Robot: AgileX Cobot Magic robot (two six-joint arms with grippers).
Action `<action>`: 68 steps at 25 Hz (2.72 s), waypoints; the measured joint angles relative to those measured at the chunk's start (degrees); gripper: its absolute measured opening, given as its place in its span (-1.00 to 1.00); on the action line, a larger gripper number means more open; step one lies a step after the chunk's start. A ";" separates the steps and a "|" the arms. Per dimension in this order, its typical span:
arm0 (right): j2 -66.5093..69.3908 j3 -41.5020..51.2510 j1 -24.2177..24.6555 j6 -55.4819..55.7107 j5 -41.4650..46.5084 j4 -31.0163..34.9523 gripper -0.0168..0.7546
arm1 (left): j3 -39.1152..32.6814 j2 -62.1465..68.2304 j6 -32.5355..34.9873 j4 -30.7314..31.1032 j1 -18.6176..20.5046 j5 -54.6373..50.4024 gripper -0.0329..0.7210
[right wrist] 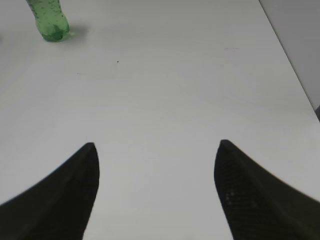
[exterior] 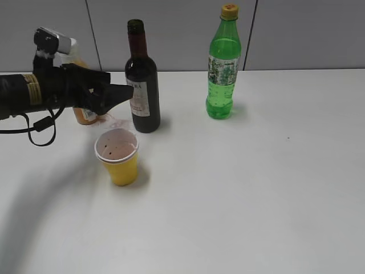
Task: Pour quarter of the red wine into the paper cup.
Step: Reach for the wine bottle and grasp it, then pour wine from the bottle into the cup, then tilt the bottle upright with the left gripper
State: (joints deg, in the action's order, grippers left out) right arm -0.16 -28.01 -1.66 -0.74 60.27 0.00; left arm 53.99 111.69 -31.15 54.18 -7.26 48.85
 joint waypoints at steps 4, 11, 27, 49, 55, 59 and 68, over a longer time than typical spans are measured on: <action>0.00 0.00 0.00 0.00 -0.05 0.00 0.46 | 2.62 3.64 1.23 -0.66 -1.55 0.00 0.91; 0.00 0.00 0.00 0.00 -0.05 0.00 0.46 | 8.78 9.43 1.58 -1.41 -3.75 -0.14 0.91; 0.00 0.00 0.00 0.00 -0.05 0.00 0.46 | 16.62 17.02 1.73 -3.99 -6.50 -0.90 0.84; 0.00 0.00 0.00 0.00 -0.05 0.00 0.46 | 16.39 14.39 1.44 -1.92 -6.49 -4.04 0.50; 0.00 0.00 0.00 0.00 -0.05 0.00 0.46 | 16.18 7.68 -2.56 1.56 -6.49 -3.87 0.50; 0.00 0.00 0.00 0.00 -0.05 0.00 0.46 | 13.58 2.46 -3.19 2.14 -6.49 -4.28 0.50; 0.00 0.00 0.00 0.00 -0.05 0.00 0.46 | 2.04 -12.93 -3.36 2.09 -6.30 -16.04 0.50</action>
State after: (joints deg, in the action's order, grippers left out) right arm -0.16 -28.01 -1.66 -0.74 60.22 0.00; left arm 56.03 98.76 -34.51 56.26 -13.56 32.81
